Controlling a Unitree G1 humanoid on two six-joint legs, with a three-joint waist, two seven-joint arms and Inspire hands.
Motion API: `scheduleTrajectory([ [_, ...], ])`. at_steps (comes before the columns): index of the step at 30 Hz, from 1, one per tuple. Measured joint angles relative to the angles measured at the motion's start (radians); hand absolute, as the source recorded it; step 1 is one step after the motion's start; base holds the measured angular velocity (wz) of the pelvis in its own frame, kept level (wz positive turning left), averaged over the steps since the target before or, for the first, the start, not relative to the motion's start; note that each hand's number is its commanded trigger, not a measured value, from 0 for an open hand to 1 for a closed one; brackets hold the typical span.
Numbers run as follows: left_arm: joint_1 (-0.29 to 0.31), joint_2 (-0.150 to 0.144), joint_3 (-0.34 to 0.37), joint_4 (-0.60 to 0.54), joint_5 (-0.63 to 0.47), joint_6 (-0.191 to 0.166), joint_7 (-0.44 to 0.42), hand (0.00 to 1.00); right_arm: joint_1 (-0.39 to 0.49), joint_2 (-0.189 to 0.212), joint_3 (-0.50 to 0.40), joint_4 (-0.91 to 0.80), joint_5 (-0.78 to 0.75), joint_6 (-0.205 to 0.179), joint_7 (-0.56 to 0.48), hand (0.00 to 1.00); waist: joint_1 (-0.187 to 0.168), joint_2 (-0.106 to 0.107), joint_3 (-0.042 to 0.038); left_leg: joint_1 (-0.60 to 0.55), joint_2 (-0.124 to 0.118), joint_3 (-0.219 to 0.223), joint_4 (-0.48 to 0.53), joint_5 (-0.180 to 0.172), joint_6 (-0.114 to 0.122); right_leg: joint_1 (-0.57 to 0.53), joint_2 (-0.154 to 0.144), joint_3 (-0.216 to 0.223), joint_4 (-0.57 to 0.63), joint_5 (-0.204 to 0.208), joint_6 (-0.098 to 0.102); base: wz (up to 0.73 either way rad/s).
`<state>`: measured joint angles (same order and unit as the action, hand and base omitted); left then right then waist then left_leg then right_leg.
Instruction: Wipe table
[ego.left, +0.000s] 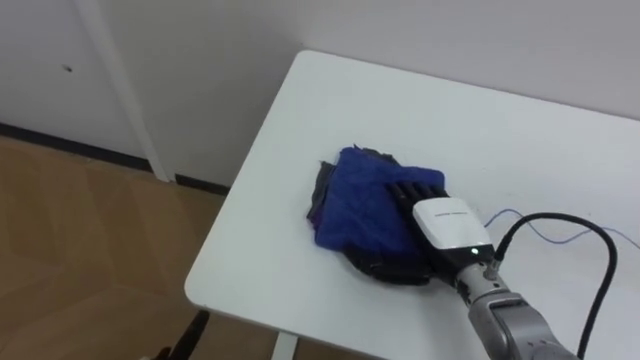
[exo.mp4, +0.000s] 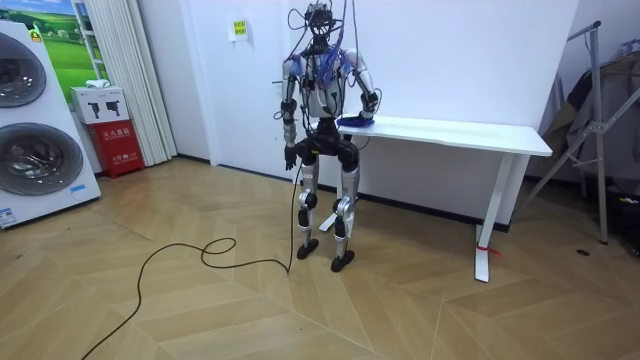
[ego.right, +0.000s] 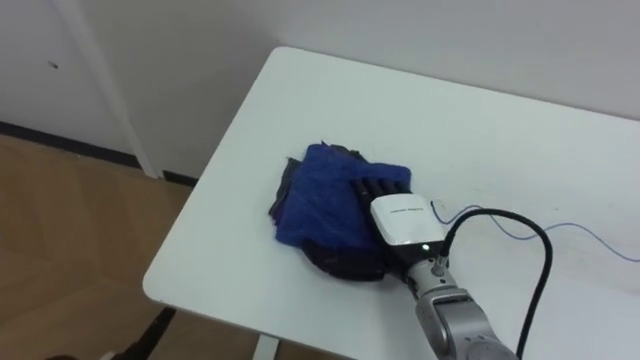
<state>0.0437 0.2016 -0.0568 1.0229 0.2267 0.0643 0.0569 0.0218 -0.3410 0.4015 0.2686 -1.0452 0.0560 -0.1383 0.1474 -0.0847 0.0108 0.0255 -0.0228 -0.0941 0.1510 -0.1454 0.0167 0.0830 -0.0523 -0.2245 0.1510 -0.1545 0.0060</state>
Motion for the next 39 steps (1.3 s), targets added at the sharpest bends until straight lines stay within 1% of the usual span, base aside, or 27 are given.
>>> scheduleTrajectory([
  [1,0.005,0.000,0.004,0.000,0.000,0.000,0.000,0.00,0.000,0.000,0.000,0.000,-0.014,0.001,0.006,1.00,0.000,-0.002,-0.0014,-0.002,0.000,-0.002,0.002,-0.004,0.000,0.001,0.000,-0.001,0.000,-0.001,0.001,0.00],
  [2,0.010,0.000,0.006,0.000,0.000,0.001,0.000,0.00,0.000,0.001,0.000,-0.001,-0.024,0.002,0.010,1.00,0.000,-0.005,-0.0030,-0.003,-0.001,-0.003,0.002,-0.005,0.001,0.002,0.000,-0.001,-0.001,-0.001,0.002,0.00],
  [6,0.024,0.004,0.007,0.000,0.001,0.001,0.000,0.00,-0.010,0.001,-0.003,0.002,-0.030,0.003,-0.009,1.00,-0.001,-0.008,-0.0049,0.001,-0.003,-0.005,0.008,-0.005,0.001,0.005,-0.001,-0.003,0.000,-0.001,0.002,0.01],
  [9,0.028,0.008,0.006,0.000,0.001,0.001,0.001,0.00,-0.053,0.001,-0.004,0.039,-0.029,0.003,-0.055,1.00,0.001,-0.009,-0.0055,0.002,-0.003,-0.008,0.008,-0.005,0.001,0.008,-0.001,-0.007,0.000,-0.001,0.002,0.03],
  [11,0.031,0.011,0.006,0.000,0.002,0.001,0.004,0.00,-0.073,0.001,-0.006,0.064,-0.028,0.008,-0.082,1.00,0.002,-0.010,-0.0064,0.005,-0.005,-0.019,0.010,-0.005,0.001,0.017,-0.002,-0.023,-0.001,-0.001,0.002,0.16],
  [12,0.033,0.011,0.006,0.000,0.002,0.001,0.006,0.00,-0.075,0.001,-0.008,0.071,-0.028,0.008,-0.091,1.00,0.004,-0.010,-0.0065,0.006,-0.005,-0.020,0.011,-0.005,0.002,0.019,-0.003,-0.025,-0.001,-0.001,0.002,0.09],
  [14,0.039,0.011,0.007,0.000,0.007,0.002,0.006,0.00,-0.077,0.002,-0.017,0.092,-0.028,0.008,-0.123,1.00,0.021,-0.010,-0.0066,0.007,-0.005,-0.020,0.011,-0.006,0.002,0.022,-0.003,-0.028,-0.001,-0.001,0.002,0.00],
  [16,0.044,0.011,0.009,0.000,0.006,0.002,0.007,0.00,-0.080,0.011,-0.028,0.116,-0.023,0.008,-0.142,1.00,0.028,-0.009,-0.0067,0.009,-0.005,-0.021,0.012,-0.006,0.002,0.027,-0.003,-0.032,-0.001,-0.001,0.002,0.07],
  [17,0.047,0.011,0.009,0.000,0.006,0.003,0.010,0.00,-0.080,0.024,-0.037,0.129,-0.013,0.008,-0.151,1.00,0.027,-0.008,-0.0067,0.008,-0.006,-0.024,0.013,-0.008,0.003,0.031,-0.004,-0.040,-0.001,-0.002,0.003,0.10],
  [19,0.050,0.011,0.009,0.000,0.008,0.004,0.017,0.00,-0.081,0.033,-0.041,0.131,-0.006,0.007,-0.157,1.00,0.027,-0.008,-0.0069,0.003,-0.007,-0.026,0.018,-0.008,0.004,0.030,-0.006,-0.043,-0.001,-0.002,0.004,0.06],
  [24,0.049,0.011,0.005,-0.003,0.008,0.009,0.026,0.00,-0.082,0.036,-0.049,0.144,0.031,0.008,-0.155,1.00,0.026,-0.007,-0.0074,0.000,-0.009,-0.028,0.021,-0.008,0.004,0.029,-0.008,-0.048,-0.001,-0.003,0.004,0.02],
  [27,0.050,0.010,0.005,-0.006,0.007,0.009,0.026,0.00,-0.082,0.040,-0.055,0.144,0.036,0.006,-0.148,1.00,0.025,0.002,-0.0124,0.003,-0.009,-0.027,0.021,-0.008,0.004,0.032,-0.008,-0.048,-0.001,-0.003,0.004,0.00],
  [28,0.050,0.009,0.007,-0.017,0.005,0.009,0.026,0.00,-0.082,0.044,-0.061,0.142,0.037,0.006,-0.142,1.00,0.025,0.007,-0.0153,0.005,-0.009,-0.027,0.021,-0.007,0.004,0.034,-0.008,-0.047,-0.001,-0.003,0.004,0.00],
  [31,0.049,0.003,0.006,-0.056,0.003,0.009,0.026,0.00,-0.081,0.062,-0.068,0.138,0.095,0.011,-0.119,1.00,0.019,0.020,-0.0159,0.016,-0.008,-0.026,0.016,-0.007,0.004,0.043,-0.008,-0.048,-0.001,-0.003,0.005,0.00],
  [33,0.043,-0.006,0.005,-0.064,0.000,0.008,0.026,0.00,-0.081,0.065,-0.068,0.120,0.148,0.023,-0.094,1.00,0.024,0.028,-0.0150,0.020,-0.008,-0.024,0.015,-0.008,0.004,0.046,-0.009,-0.048,0.000,-0.004,0.006,-0.04],
  [34,0.038,-0.010,0.004,-0.064,-0.004,0.009,0.026,0.00,-0.086,0.073,-0.067,0.101,0.187,0.044,-0.068,1.00,0.026,0.030,-0.0134,0.020,-0.007,-0.020,0.013,-0.008,0.004,0.042,-0.007,-0.042,0.001,-0.004,0.006,-0.16],
  [35,0.038,-0.013,0.004,-0.064,-0.006,0.010,0.026,0.00,-0.104,0.081,-0.067,0.097,0.204,0.058,-0.044,1.00,0.026,0.031,-0.0122,0.021,-0.006,-0.015,0.012,-0.008,0.004,0.037,-0.006,-0.031,0.003,-0.004,0.006,-0.20],
  [36,0.038,-0.016,0.004,-0.065,-0.005,0.014,0.026,0.00,-0.112,0.084,-0.067,0.097,0.220,0.063,-0.030,1.00,0.025,0.031,-0.0116,0.021,-0.006,-0.013,0.012,-0.007,0.004,0.036,-0.005,-0.027,0.003,-0.004,0.006,-0.16],
  [38,0.038,-0.033,0.006,-0.070,-0.010,0.024,0.028,0.00,-0.136,0.094,-0.075,0.097,0.276,0.089,0.016,1.00,0.025,0.030,-0.0102,0.024,-0.006,-0.006,0.012,-0.008,0.004,0.035,-0.006,-0.021,0.004,-0.004,0.006,-0.08],
  [39,0.038,-0.036,0.006,-0.070,-0.020,0.025,0.028,0.00,-0.140,0.097,-0.076,0.098,0.290,0.094,0.023,1.00,0.026,0.030,-0.0094,0.024,-0.006,-0.004,0.012,-0.008,0.005,0.035,-0.006,-0.018,0.004,-0.004,0.006,-0.09],
])
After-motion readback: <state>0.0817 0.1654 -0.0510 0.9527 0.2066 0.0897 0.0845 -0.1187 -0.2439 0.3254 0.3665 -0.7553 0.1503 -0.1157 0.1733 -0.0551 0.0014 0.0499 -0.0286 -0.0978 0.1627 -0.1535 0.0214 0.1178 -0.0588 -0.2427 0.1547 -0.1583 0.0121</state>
